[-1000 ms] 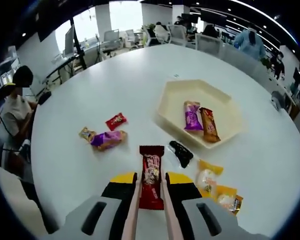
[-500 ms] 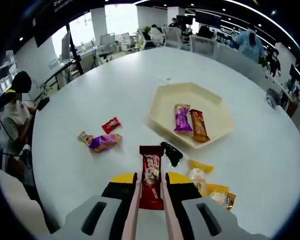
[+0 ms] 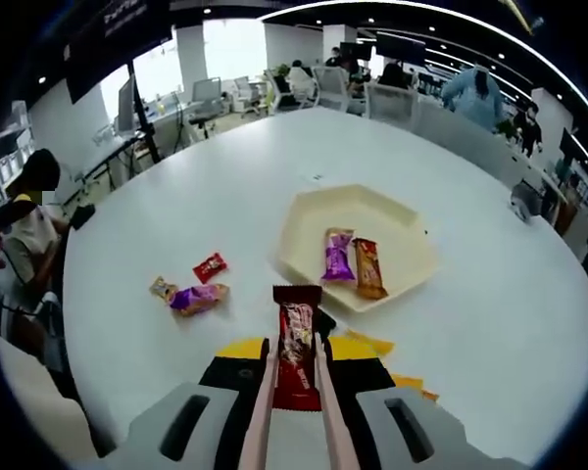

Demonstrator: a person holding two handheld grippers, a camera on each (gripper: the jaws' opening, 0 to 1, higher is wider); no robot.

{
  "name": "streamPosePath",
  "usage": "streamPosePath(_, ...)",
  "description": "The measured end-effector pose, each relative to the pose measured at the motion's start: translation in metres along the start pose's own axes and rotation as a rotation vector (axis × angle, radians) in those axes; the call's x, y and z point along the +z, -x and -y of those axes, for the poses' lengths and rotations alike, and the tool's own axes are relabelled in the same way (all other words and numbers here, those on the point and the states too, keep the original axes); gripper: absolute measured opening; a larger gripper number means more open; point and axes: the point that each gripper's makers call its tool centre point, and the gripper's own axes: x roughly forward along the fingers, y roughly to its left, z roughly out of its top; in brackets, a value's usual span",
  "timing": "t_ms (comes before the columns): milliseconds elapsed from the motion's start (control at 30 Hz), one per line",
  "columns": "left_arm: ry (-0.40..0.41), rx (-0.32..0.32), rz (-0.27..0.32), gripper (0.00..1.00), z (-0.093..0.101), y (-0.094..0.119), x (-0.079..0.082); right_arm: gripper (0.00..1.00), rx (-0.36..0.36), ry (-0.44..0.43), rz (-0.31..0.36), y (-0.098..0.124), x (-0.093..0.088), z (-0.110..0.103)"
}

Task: Place the target food into the container with the food tongs after gripping and lifting it, then release it inside without dropping or visibly crushing the food.

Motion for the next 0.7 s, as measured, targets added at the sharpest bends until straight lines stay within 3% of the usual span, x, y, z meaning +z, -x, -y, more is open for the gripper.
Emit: streamPosePath(700,-0.004,0.002,0.006,0.85,0.001,0.002,0.002,0.22,-0.024,0.054,0.074,0.015,0.046,0.020)
